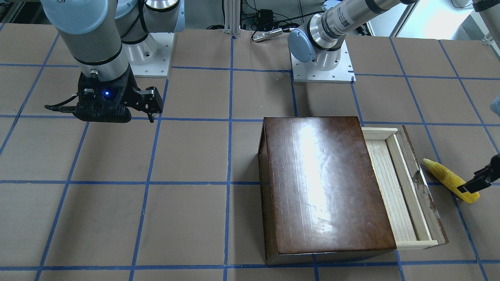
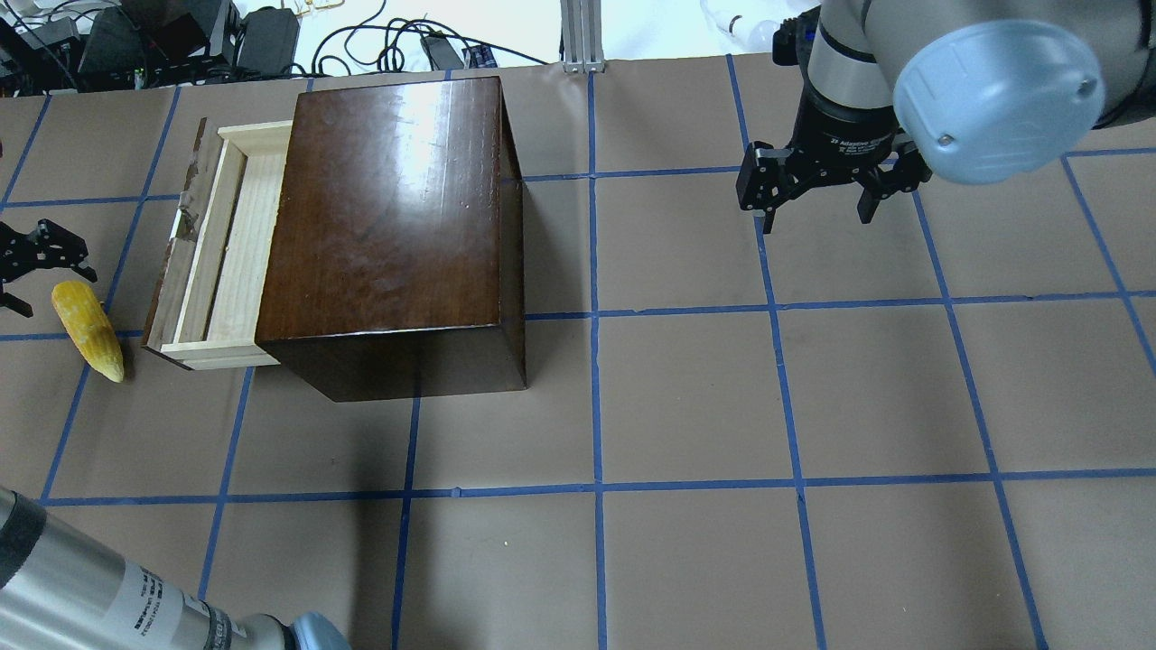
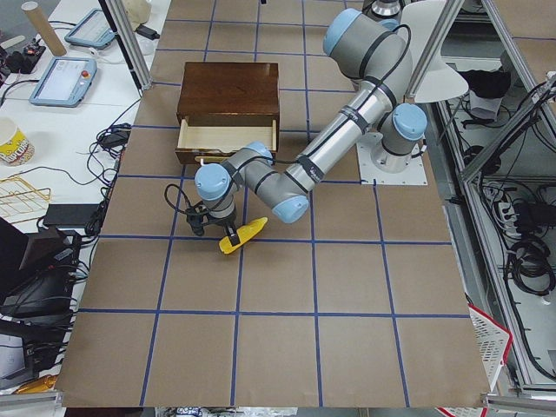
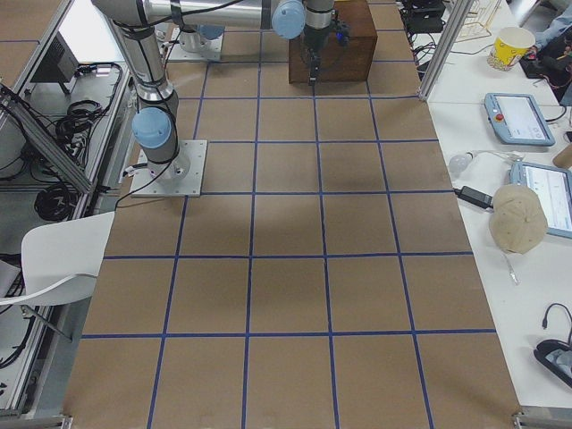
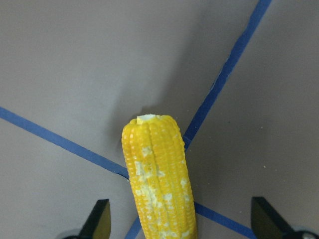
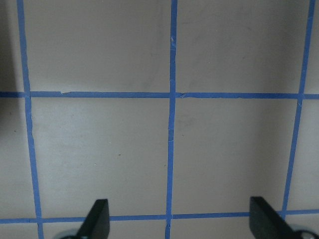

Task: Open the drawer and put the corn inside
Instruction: 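Release the handle and move the left gripper over the yellow corn, then lower the left gripper and grasp the yellow corn cob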

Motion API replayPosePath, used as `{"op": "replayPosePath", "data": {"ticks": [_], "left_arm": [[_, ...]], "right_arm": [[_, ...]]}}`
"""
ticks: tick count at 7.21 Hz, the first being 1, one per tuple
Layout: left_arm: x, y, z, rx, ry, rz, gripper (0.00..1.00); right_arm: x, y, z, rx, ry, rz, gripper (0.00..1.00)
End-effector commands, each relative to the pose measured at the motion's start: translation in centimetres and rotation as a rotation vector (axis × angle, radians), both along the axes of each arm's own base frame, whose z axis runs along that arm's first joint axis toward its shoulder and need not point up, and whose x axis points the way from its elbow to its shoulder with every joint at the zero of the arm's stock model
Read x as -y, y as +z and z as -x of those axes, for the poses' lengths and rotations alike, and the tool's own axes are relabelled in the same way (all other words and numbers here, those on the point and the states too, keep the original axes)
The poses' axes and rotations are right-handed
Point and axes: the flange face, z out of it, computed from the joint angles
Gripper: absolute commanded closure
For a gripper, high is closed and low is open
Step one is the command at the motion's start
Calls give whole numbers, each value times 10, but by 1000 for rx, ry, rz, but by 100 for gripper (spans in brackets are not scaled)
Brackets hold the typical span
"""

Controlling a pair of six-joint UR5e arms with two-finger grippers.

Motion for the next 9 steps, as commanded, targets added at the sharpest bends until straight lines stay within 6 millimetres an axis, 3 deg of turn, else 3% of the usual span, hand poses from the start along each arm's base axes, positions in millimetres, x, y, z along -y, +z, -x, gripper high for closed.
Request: {"op": "replayPosePath", "data": {"ticks": [1,5,6,7,8,9], "left_arm": [[-3,-19,0,-2,31,-37,0],[-5,-37,-9,50,74,-110,0],[-5,-43,-9,43,94,-116,15],[-4,-44,-9,39,97,-112,62],[-2,-41,-7,25,97,-95,90],[0,-34,-7,34,94,-86,100]], "right_arm": [[0,0,0,0,0,0,0],[0,0,0,0,0,0,0],[0,0,0,0,0,0,0],[0,0,0,0,0,0,0],[0,0,0,0,0,0,0],[0,0,0,0,0,0,0]]}}
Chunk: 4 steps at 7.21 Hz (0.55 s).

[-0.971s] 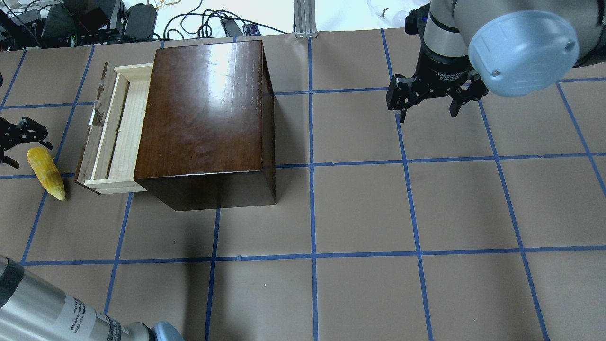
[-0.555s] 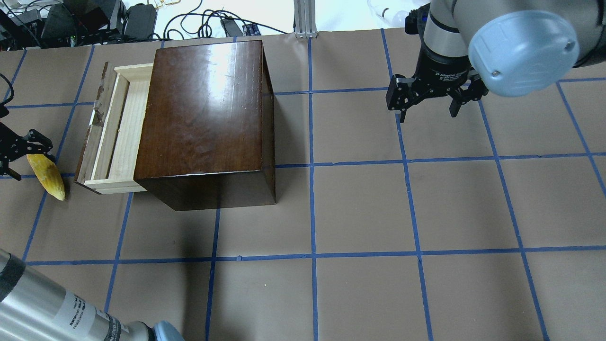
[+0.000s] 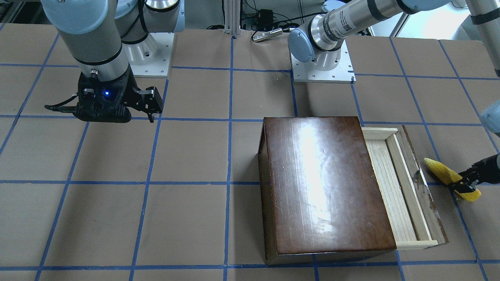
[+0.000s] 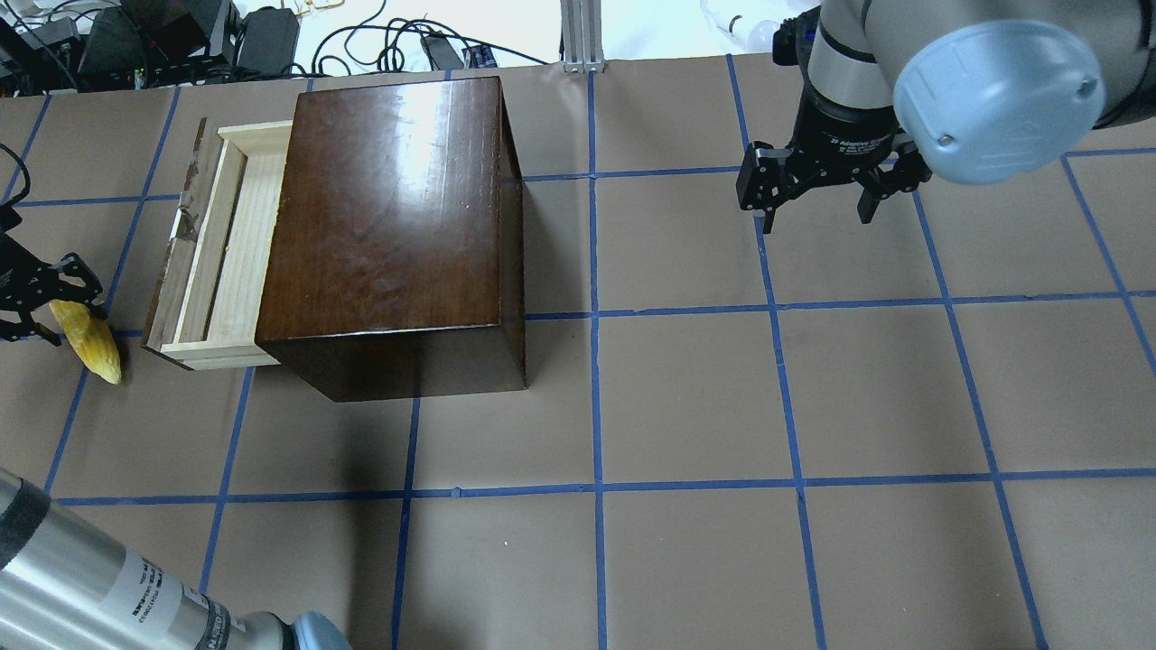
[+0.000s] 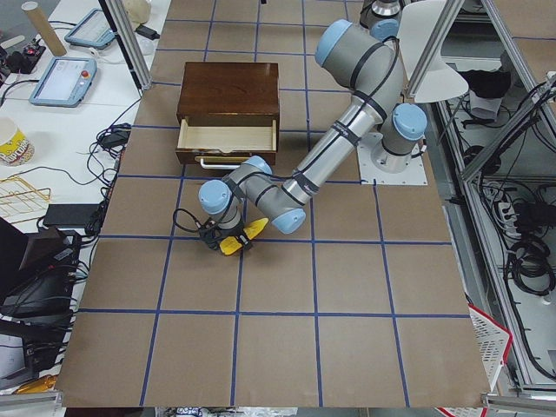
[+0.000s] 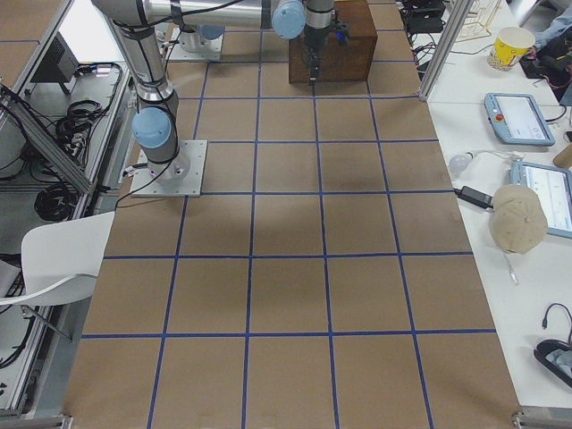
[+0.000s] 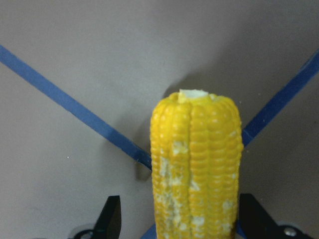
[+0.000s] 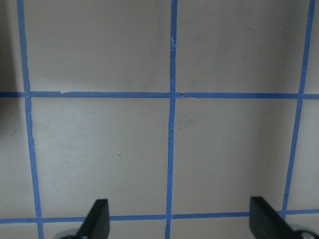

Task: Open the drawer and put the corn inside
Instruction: 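Lower the left gripper and grasp the yellow corn cob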

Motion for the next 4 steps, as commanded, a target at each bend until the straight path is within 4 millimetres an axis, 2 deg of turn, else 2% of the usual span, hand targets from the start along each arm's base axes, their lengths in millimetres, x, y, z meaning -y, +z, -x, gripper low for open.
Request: {"op": "replayPosePath", "data": {"ticks": [1,3,4], "left_arm": [[6,17,0,14,-16,25,100],[22,58,7,31,-88,47,100],[28,90,13,36,-141,58,100]], "right_arm": [[0,0,0,0,0,0,0],[0,0,0,0,0,0,0],[0,0,0,0,0,0,0]]}}
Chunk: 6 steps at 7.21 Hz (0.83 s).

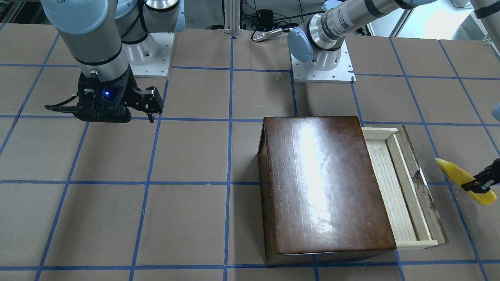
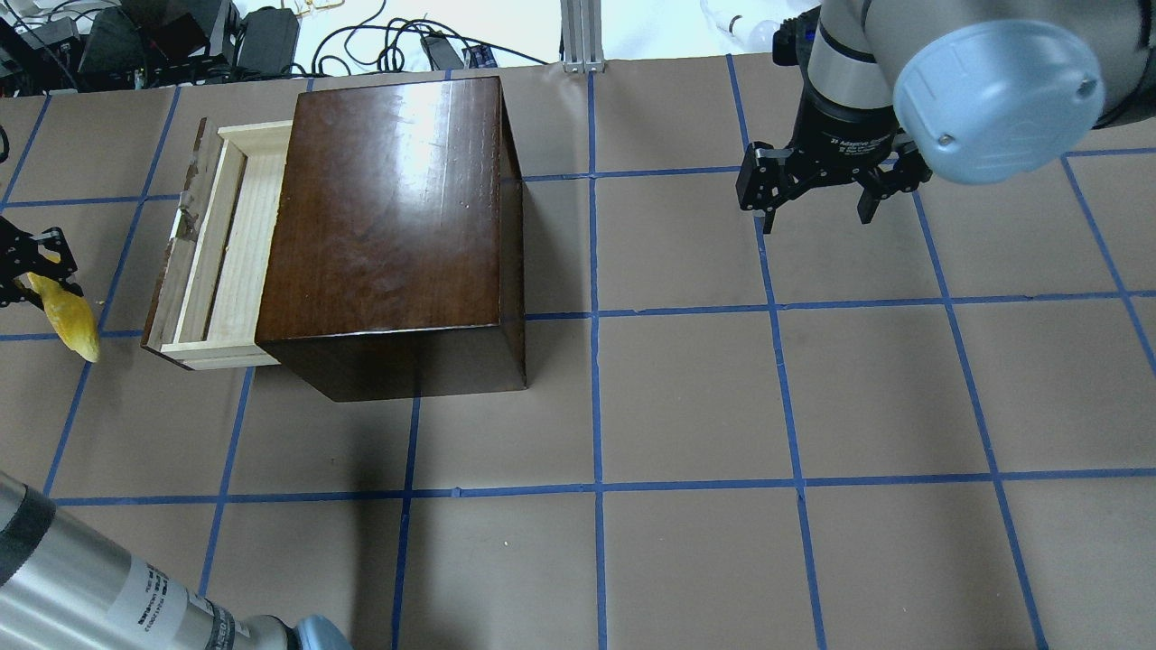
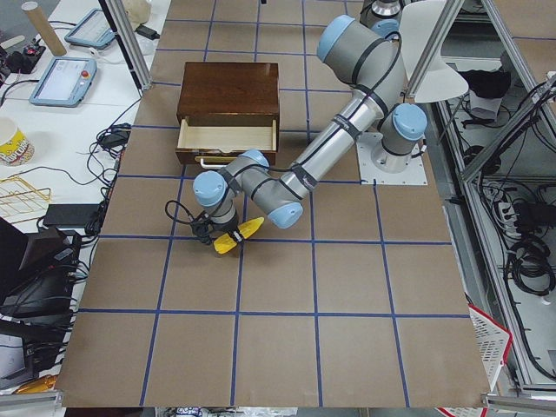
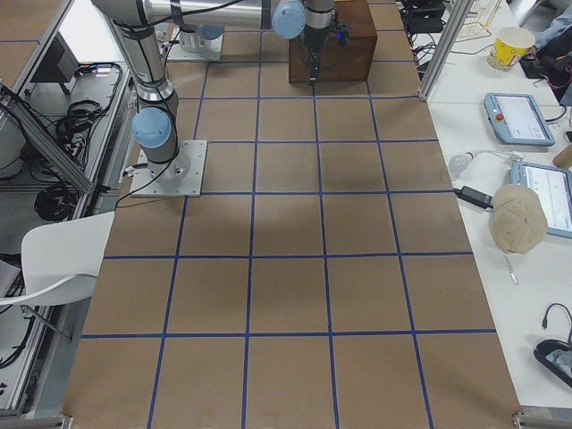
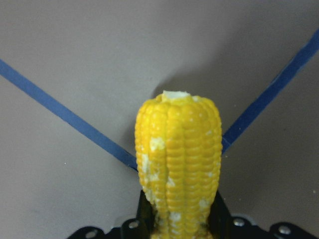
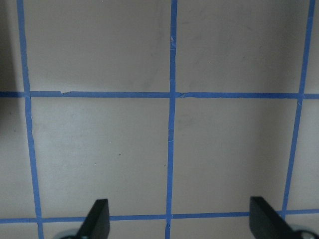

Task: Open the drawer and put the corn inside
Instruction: 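Lower the left gripper and grasp the yellow corn cob, then lift the corn and carry it with the left gripper over the drawer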

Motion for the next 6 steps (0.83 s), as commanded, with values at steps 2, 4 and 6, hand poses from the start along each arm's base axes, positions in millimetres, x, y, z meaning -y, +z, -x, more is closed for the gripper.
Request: {"op": "replayPosePath", "data": {"ticks": [2,4,6], "left_arm": [[28,111,49,25,-211,47,100],[34,168,110,-7,-284,70,100],[32,210,181,8,-378,78,100]], "right_arm": [[0,0,0,0,0,0,0],[0,0,0,2,0,0,0],[0,0,0,2,0,0,0]]}}
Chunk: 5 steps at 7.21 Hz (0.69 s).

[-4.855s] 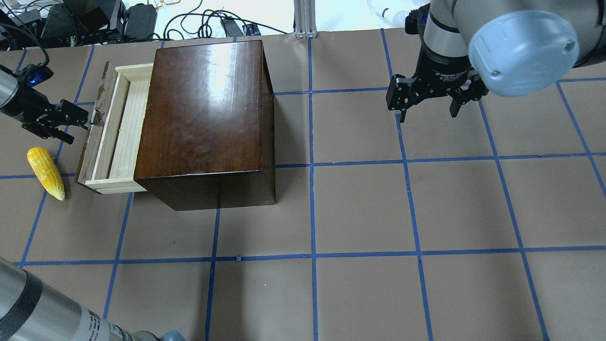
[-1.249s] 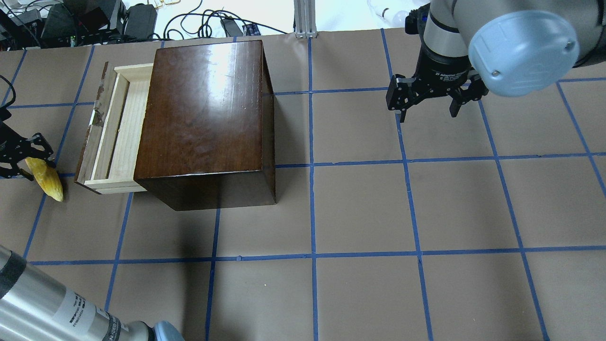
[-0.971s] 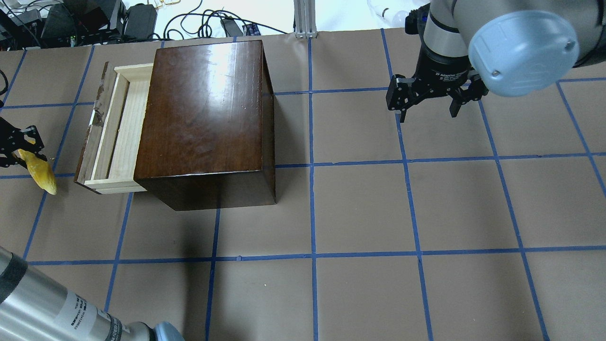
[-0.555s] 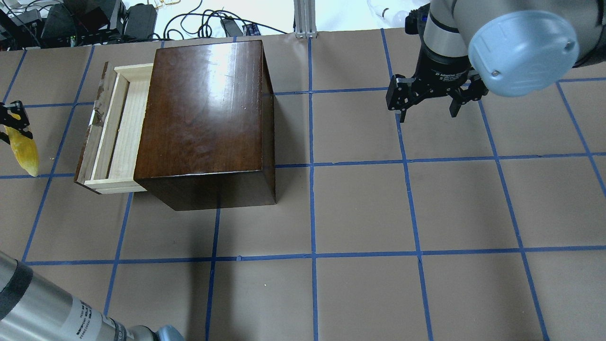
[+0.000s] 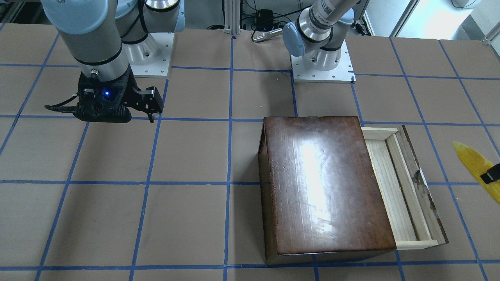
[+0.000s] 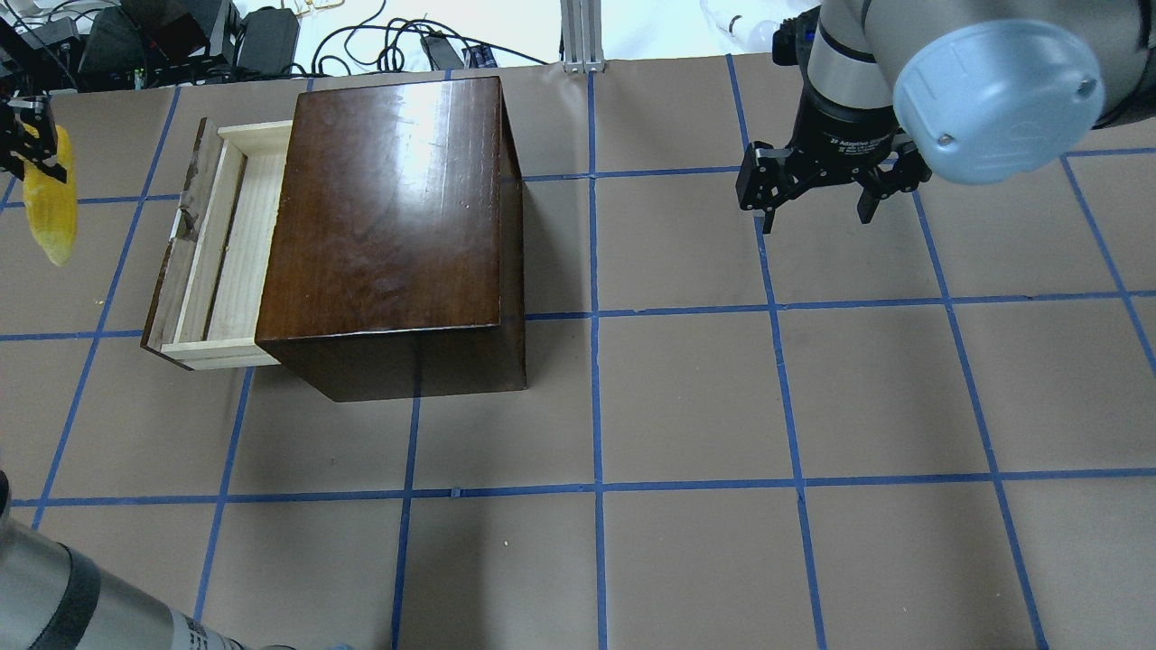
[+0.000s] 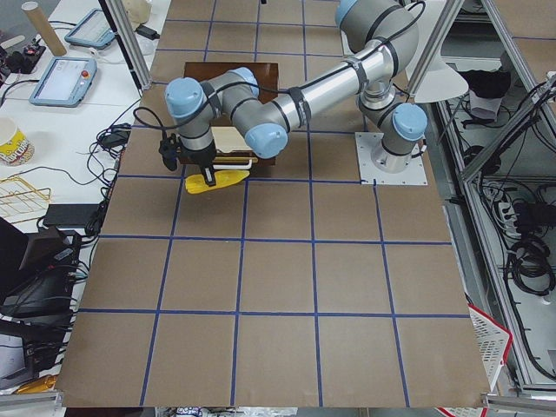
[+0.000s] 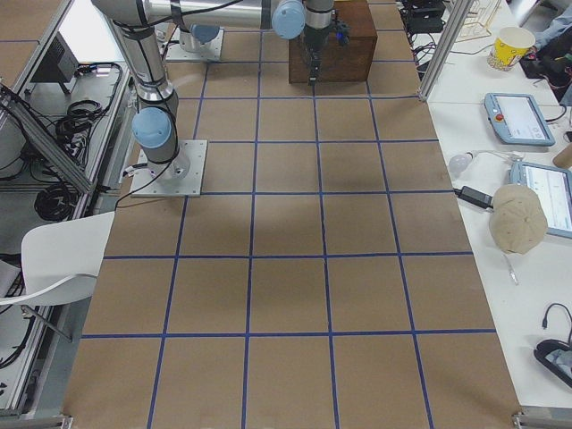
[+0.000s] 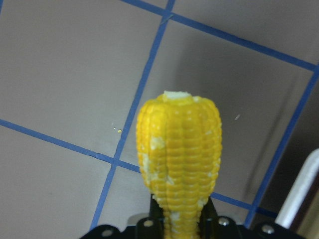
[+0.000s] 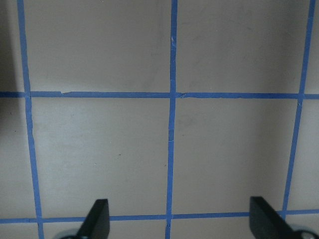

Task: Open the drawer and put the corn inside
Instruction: 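Lift the corn and carry it with the left gripper over the drawer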

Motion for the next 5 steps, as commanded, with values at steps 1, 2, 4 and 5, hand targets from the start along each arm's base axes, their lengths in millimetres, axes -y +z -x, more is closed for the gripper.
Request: {"op": "replayPosePath", "data": {"ticks": [1,2,4,5], "left_arm": [[-6,31,65,-7,-85,-12,100],[2,21,94,-13,-132,-29,100],[15,-5,121,-40,-177,-60,100],[15,-21,125,-53,-178,-82,100]], "right_arm": [[0,0,0,1,0,0,0],[0,0,0,-1,0,0,0],[0,0,0,-1,0,-1,0],[0,0,0,-1,0,0,0]]}}
